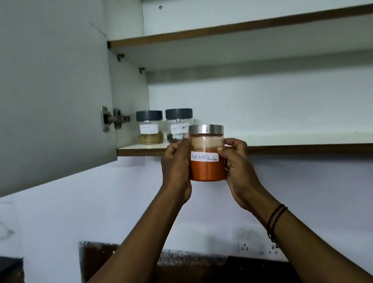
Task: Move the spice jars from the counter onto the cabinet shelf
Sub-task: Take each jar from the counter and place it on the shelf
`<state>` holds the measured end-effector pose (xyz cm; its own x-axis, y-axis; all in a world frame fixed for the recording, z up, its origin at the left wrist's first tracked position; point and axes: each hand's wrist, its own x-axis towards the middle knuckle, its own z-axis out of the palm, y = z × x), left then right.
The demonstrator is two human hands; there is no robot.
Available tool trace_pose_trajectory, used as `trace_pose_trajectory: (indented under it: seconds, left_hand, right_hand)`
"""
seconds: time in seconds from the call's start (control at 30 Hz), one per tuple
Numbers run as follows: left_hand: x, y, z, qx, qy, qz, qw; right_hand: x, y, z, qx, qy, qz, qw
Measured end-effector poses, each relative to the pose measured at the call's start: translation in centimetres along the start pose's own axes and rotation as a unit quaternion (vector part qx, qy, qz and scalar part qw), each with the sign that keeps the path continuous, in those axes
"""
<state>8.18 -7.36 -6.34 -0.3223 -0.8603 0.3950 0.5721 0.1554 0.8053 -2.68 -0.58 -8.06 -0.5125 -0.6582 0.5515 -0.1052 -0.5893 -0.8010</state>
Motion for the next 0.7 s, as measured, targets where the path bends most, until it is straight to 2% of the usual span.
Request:
trace_pose_trajectory:
  seconds: [0.1, 0.3, 0.47, 0.6, 0.7]
  left_hand:
    - [0.8, 0.6, 1.1, -0.006, 0.006, 0.019, 1.0]
    - [3.6, 2.3, 3.2, 0.096, 0.034, 0.096, 0.99]
    - [6.3, 3.4, 5.2, 0.134, 0.04, 0.117, 0.983]
    - [8.9, 3.4, 6.3, 0.158, 0.032, 0.11, 0.981]
    - [10.8, 2.8, 7.0, 0.221, 0.006, 0.082, 0.972]
  right_hand:
    - [1.1, -0.9, 0.0, -0.015, 0.025, -0.014, 0.999]
    - [3.5, -3.4, 0.3, -0.071, 0.064, -0.074, 0.993]
    - [6.7, -5.2, 1.0, -0.143, 0.103, -0.124, 0.976]
    - [9.7, -5.0, 0.7, -0.234, 0.131, -0.133, 0.954]
    - [11.9, -4.2, 0.1, -0.295, 0.101, -0.096, 0.945]
